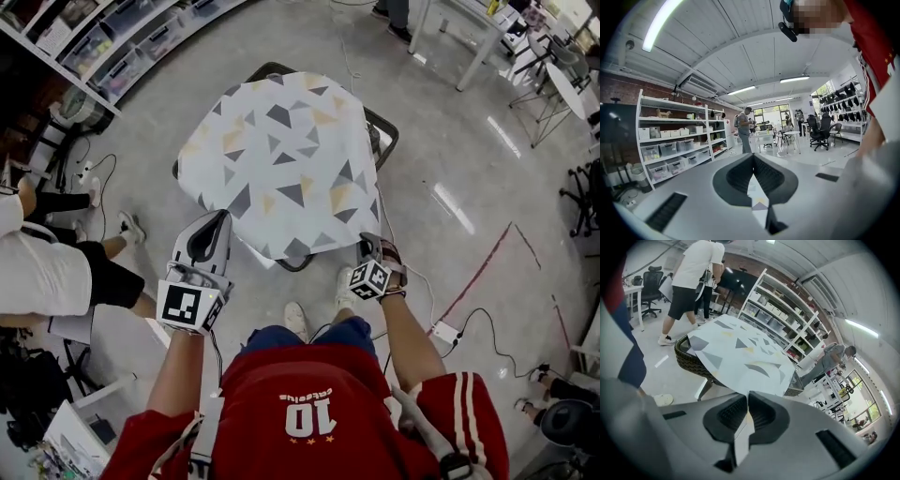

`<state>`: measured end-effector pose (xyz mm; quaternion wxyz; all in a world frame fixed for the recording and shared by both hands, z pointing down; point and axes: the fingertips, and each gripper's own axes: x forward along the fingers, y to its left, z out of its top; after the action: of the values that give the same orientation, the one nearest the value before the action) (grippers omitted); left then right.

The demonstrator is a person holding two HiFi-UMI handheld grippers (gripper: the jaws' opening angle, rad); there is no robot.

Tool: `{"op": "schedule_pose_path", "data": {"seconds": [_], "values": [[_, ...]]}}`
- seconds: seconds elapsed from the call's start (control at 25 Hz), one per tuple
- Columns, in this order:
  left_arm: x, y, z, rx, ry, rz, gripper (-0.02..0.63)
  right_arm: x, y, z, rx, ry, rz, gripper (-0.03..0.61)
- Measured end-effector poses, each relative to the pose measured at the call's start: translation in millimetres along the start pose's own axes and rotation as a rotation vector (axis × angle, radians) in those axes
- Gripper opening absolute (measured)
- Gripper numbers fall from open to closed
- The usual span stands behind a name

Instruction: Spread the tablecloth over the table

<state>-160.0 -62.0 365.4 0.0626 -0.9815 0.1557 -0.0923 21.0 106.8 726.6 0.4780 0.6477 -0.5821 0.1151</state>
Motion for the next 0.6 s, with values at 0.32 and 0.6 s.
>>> {"op": "schedule_pose_path", "data": {"seconds": [0.32,0.6], "values": [[20,10,9,-0.040,-0.009,0.081,0.006,1,4,-24,0.099,-0.014,0.108,0.083],[33,17,3,-0.047,-0.009,0.085,0.006,-11,-1,-48,0.159,-0.015,0.156,0.109]]}}
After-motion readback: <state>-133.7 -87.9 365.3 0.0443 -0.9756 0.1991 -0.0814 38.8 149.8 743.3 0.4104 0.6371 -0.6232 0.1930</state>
